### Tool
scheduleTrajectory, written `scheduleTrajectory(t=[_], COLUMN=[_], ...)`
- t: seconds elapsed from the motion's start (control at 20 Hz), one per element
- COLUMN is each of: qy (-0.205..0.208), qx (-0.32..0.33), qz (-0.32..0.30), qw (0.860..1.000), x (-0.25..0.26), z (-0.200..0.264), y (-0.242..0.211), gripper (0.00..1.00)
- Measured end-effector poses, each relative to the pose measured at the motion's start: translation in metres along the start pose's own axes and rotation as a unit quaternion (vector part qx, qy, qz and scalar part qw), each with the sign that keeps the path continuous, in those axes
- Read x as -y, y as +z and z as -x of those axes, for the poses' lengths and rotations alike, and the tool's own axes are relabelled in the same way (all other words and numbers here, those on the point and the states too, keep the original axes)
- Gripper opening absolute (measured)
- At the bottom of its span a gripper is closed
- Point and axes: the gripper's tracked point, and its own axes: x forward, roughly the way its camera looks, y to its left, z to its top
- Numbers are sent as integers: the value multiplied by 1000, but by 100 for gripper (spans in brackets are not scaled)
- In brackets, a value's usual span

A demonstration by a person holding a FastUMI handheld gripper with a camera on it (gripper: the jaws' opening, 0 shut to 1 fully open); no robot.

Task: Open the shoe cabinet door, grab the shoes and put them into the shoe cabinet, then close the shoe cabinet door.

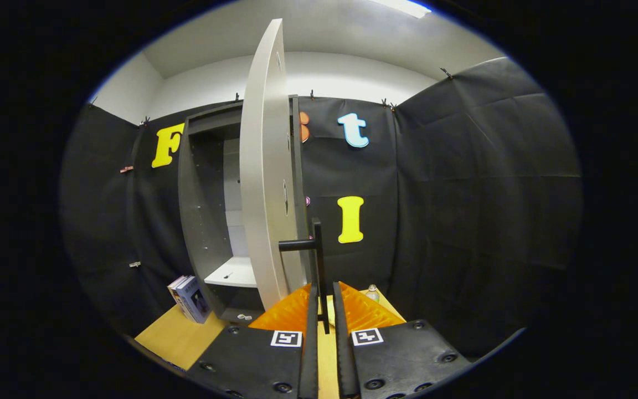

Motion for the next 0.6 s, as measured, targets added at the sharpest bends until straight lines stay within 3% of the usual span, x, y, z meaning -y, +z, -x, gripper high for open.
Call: scheduleTrajectory(t=[0.3, 0.45, 0.6], qy=[-17, -6, 38], qx=[-12, -10, -14], qz=[35, 33, 16], qw=[999, 999, 999], x=[-2, -12, -41], z=[18, 34, 47], y=[-1, 5, 8], gripper=[18, 18, 18])
